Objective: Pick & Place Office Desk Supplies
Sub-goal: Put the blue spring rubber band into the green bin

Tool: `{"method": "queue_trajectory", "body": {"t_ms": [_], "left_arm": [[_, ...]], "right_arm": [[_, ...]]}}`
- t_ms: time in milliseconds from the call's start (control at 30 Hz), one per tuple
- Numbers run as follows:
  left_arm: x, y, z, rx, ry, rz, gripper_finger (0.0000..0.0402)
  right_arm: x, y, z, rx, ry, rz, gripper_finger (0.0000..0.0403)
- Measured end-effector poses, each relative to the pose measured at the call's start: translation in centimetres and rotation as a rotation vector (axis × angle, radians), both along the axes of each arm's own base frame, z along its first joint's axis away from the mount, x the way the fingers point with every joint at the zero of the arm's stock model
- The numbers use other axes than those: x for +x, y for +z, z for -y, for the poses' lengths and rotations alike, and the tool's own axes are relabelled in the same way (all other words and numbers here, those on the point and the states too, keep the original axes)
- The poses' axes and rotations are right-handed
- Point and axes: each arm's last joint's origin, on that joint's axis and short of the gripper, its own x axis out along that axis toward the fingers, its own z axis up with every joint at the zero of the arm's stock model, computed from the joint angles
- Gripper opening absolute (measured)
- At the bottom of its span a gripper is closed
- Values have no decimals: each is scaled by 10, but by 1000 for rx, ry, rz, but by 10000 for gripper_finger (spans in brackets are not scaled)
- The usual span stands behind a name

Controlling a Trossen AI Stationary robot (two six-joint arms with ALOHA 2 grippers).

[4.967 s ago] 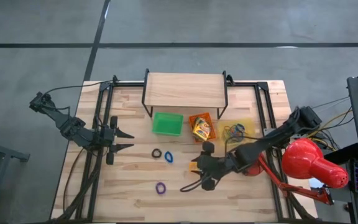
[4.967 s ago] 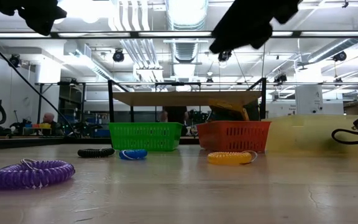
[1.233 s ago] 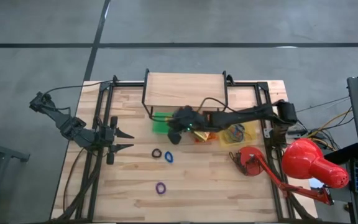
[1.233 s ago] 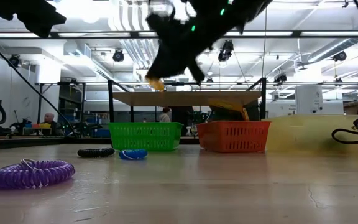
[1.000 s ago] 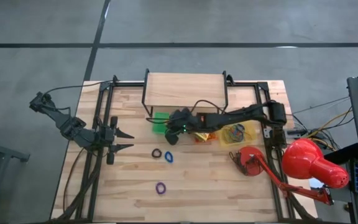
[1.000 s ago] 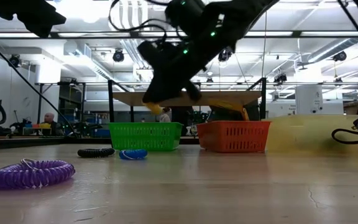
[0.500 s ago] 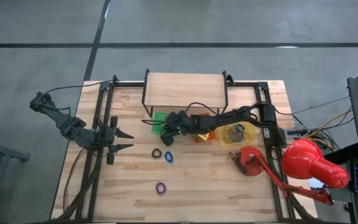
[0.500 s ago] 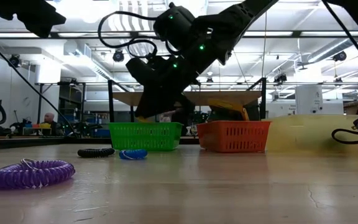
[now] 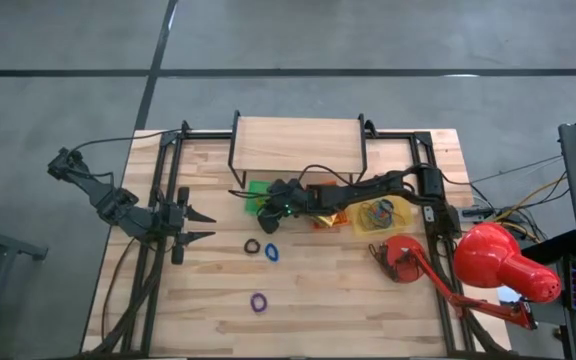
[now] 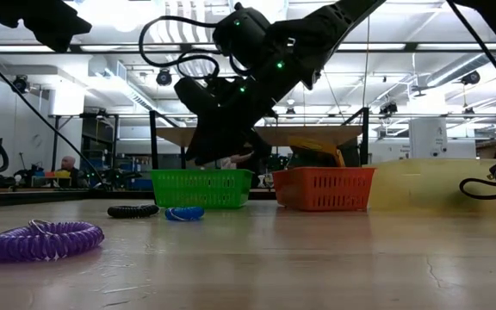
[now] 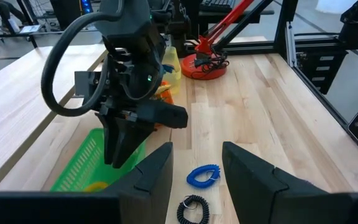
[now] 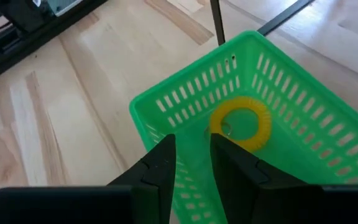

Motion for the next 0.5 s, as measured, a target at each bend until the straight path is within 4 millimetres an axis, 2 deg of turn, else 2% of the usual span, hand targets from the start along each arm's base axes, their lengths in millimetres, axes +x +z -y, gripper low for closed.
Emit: {"method": "queue_trajectory", "body": {"t_ms": [300, 500], "left_arm": [[0, 0, 0, 0, 0, 0, 141], [0, 0, 0, 0, 0, -1, 141]], "right_arm": [[0, 0, 0, -24, 20, -9, 91], [1, 3, 0, -106, 82, -30, 87]]}}
